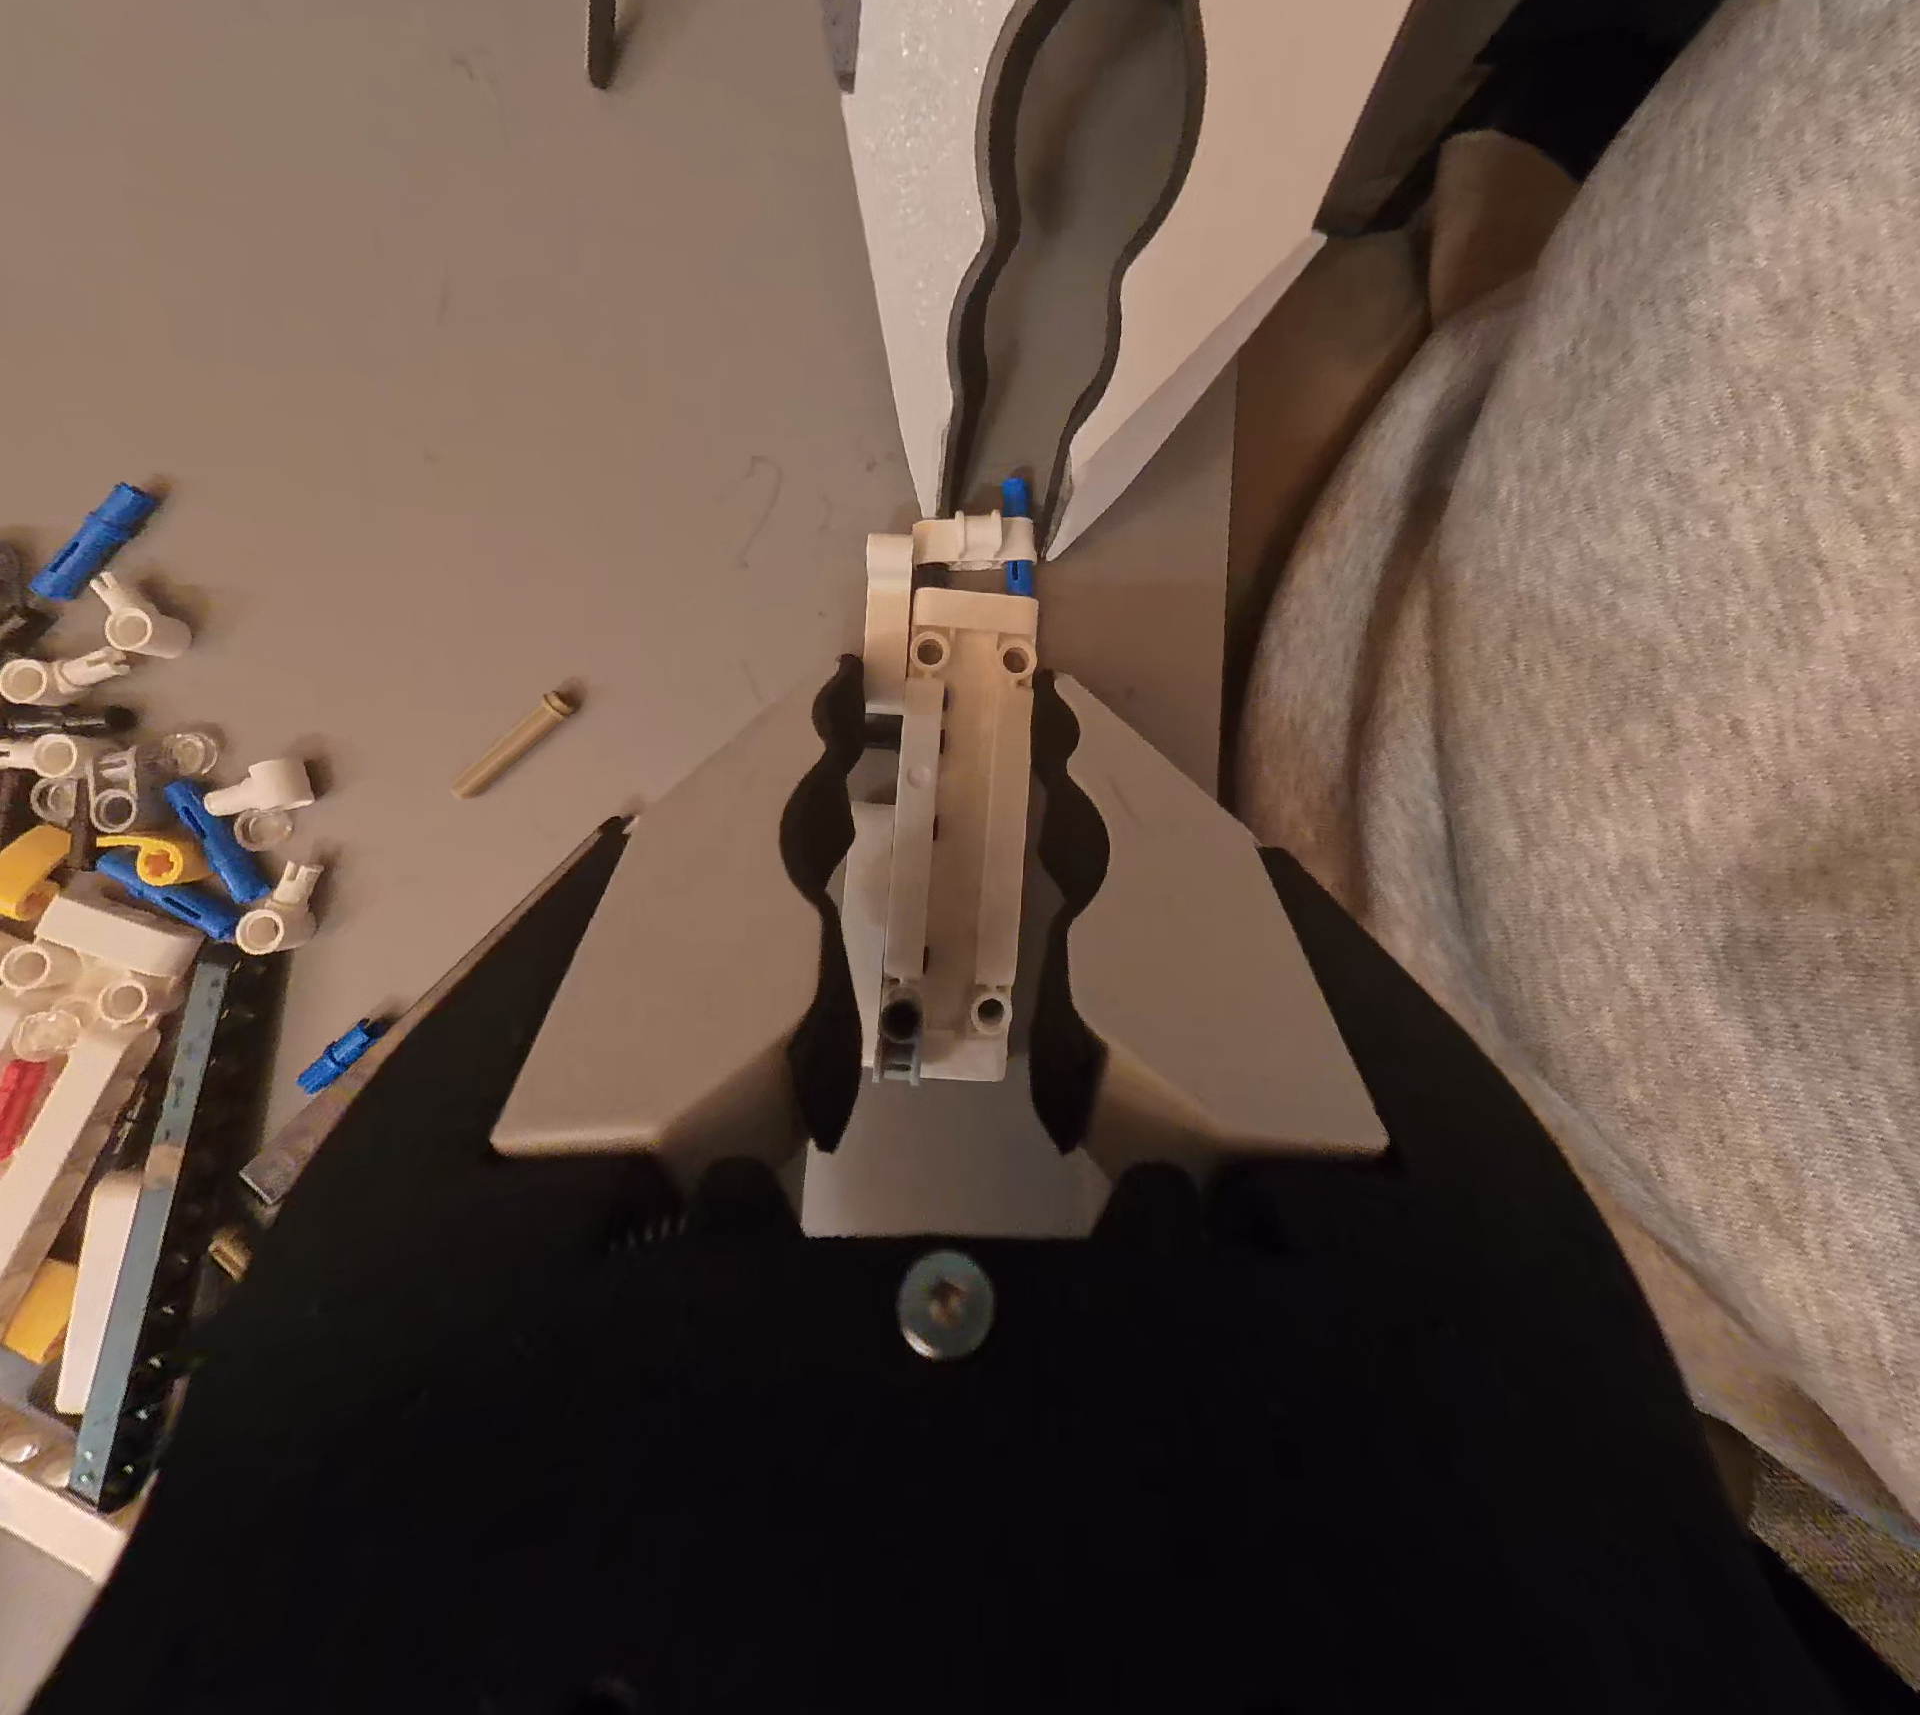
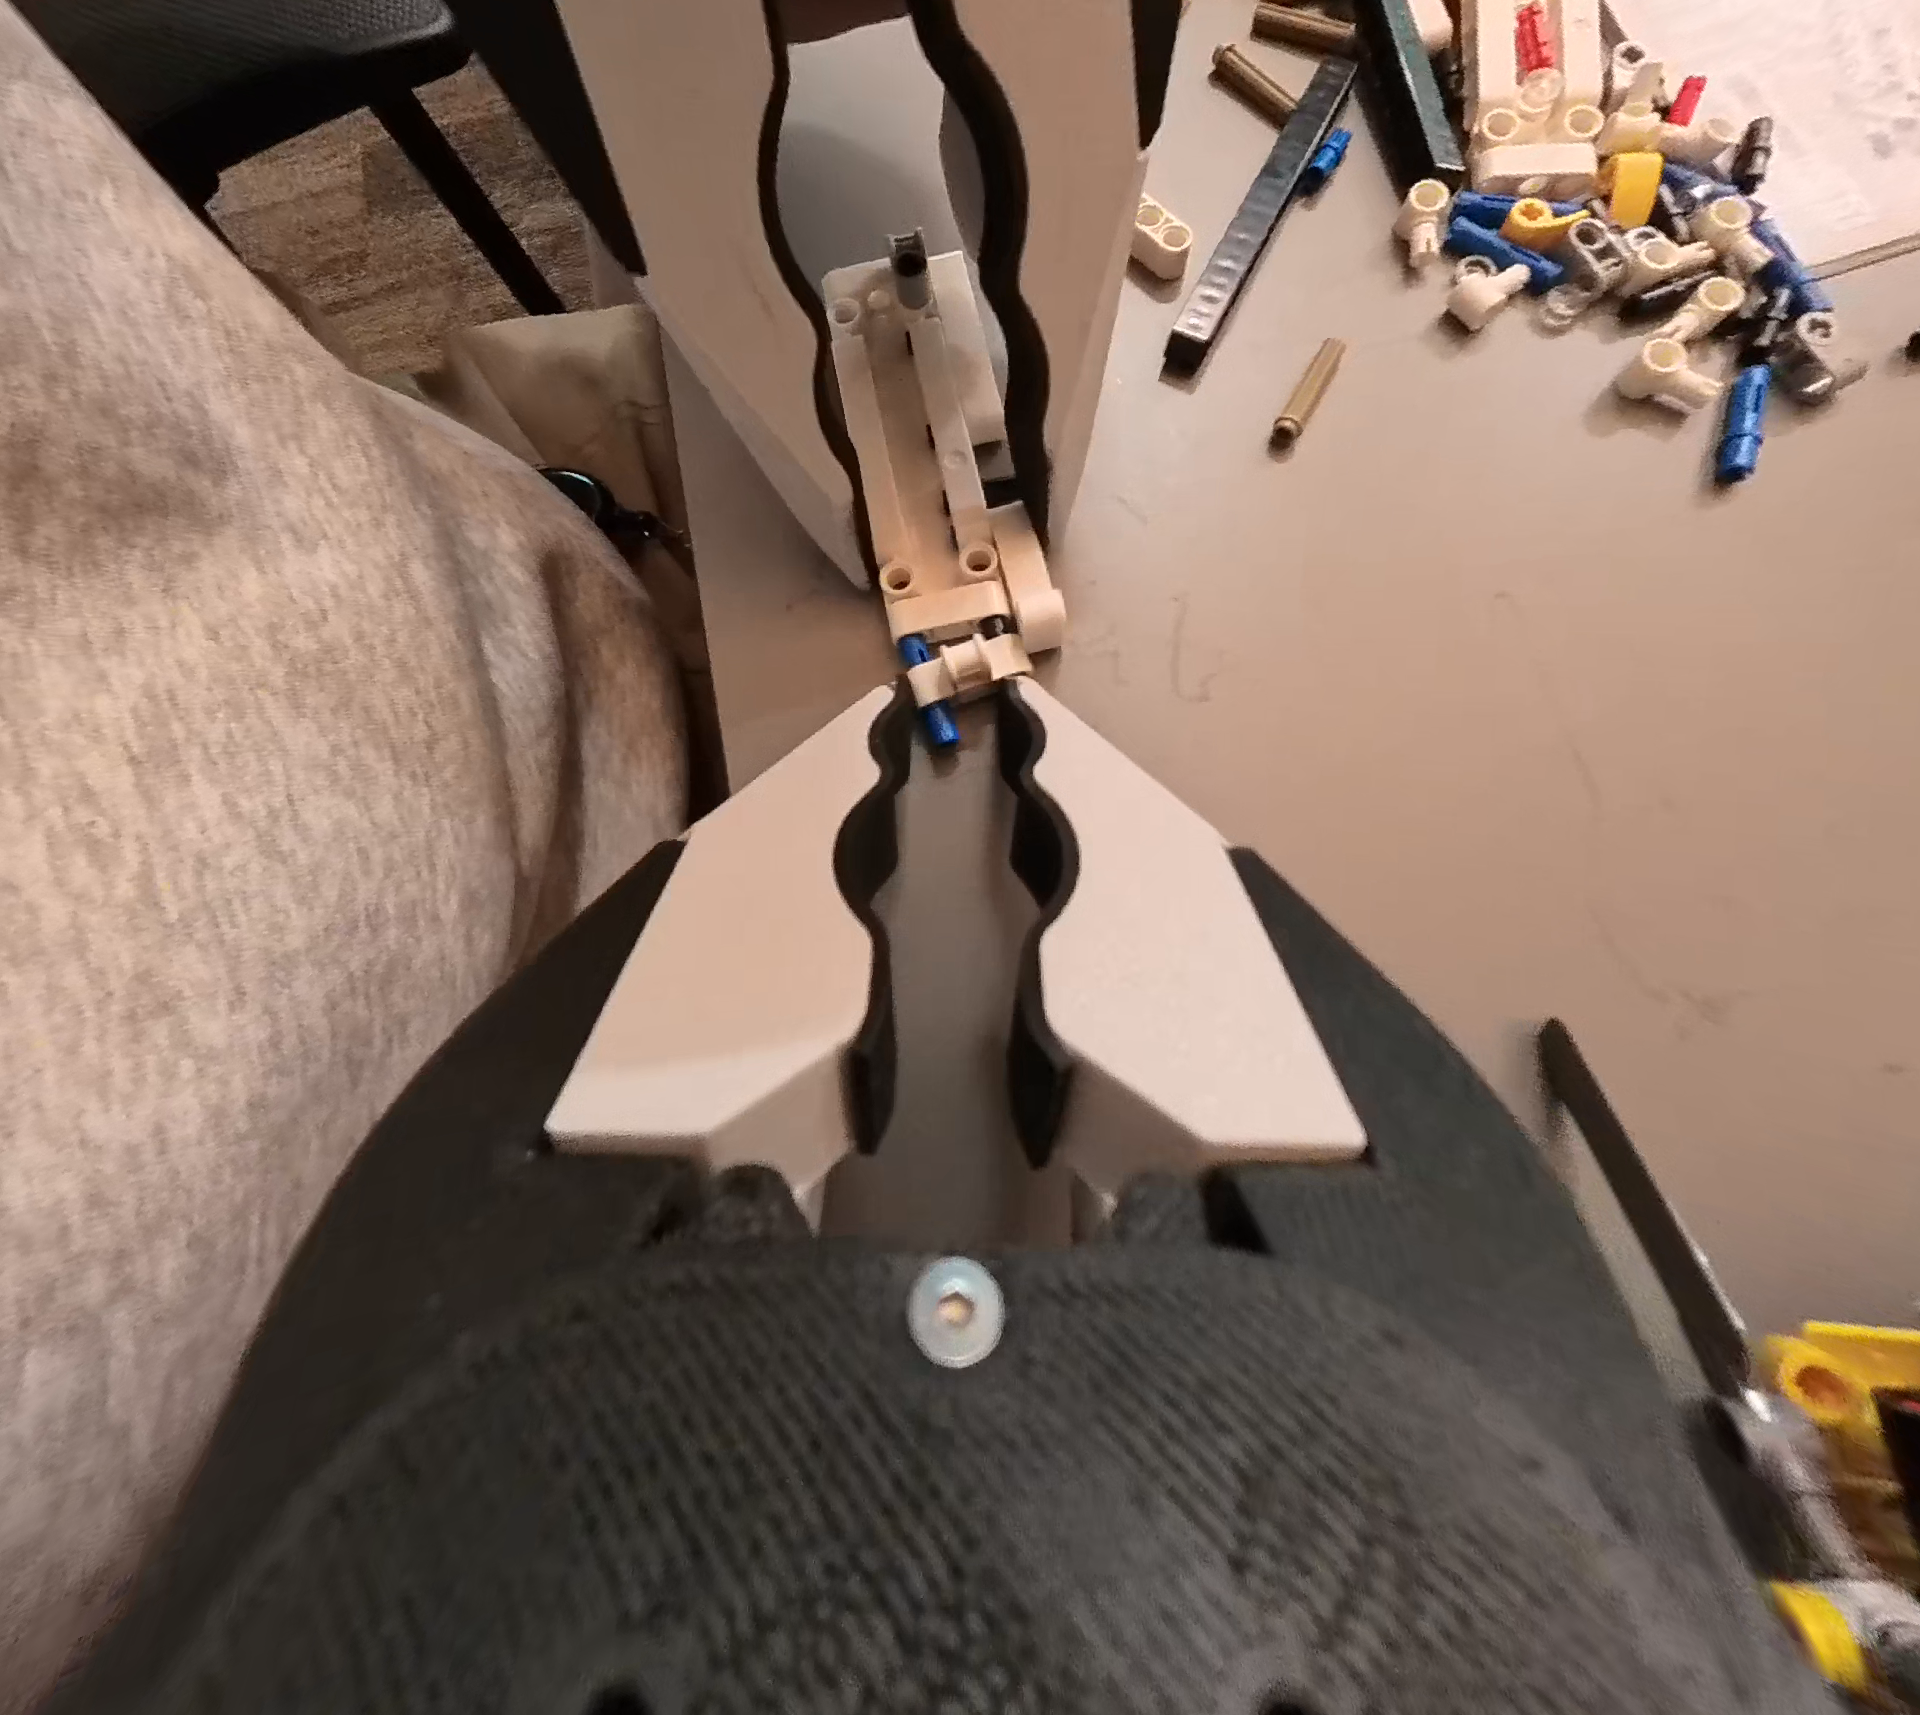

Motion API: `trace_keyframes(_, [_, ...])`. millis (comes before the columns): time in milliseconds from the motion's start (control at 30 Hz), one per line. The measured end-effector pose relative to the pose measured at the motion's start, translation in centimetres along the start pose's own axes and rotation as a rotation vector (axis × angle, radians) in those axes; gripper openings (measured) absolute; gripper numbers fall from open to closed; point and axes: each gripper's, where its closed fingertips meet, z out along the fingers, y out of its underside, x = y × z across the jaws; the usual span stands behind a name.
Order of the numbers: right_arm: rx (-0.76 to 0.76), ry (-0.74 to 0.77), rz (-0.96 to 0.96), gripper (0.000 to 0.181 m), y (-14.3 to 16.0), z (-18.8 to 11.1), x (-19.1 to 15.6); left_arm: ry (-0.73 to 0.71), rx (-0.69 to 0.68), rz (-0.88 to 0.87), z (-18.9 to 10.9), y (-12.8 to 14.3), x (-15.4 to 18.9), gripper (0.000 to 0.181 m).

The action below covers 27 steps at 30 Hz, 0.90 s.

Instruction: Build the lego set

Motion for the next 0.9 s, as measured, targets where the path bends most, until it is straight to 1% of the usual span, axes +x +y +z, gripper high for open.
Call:
trace_keyframes(67, [0.005,0.026,0.045,0.014,0.01,-0.02,0.08,-0.035,0.006,-0.005,0.00,0.03,-0.33,0.031])
trace_keyframes(133, [0.008,0.058,0.064,0.008,0.07,-0.03,0.10,-0.054,0.010,-0.008,0.01,0.03,-0.39,0.032])
trace_keyframes(233, [0.006,0.090,0.019,0.008,0.09,0.01,0.06,-0.036,0.007,0.006,0.01,0.03,-0.21,0.031])
trace_keyframes(333, [0.008,0.061,0.050,0.008,0.05,0.01,0.09,-0.039,-0.001,0.012,0.02,0.01,-0.23,0.031])
trace_keyframes(467, [0.010,0.062,0.081,0.008,0.01,0.05,0.18,-0.055,0.010,-0.008,0.03,-0.06,-0.27,0.031])
trace_keyframes(667, [0.026,0.119,0.140,0.008,-0.08,0.14,0.30,-0.081,0.034,-0.044,0.04,-0.15,-0.48,0.031])
trace_keyframes(833, [0.074,0.152,0.224,0.007,-0.27,0.32,0.25,-0.123,0.039,-0.057,0.14,-0.32,-0.74,0.031])
trace_keyframes(900, [0.073,0.181,0.207,0.007,-0.33,0.42,0.29,-0.129,0.036,-0.048,0.14,-0.23,-0.74,0.032])
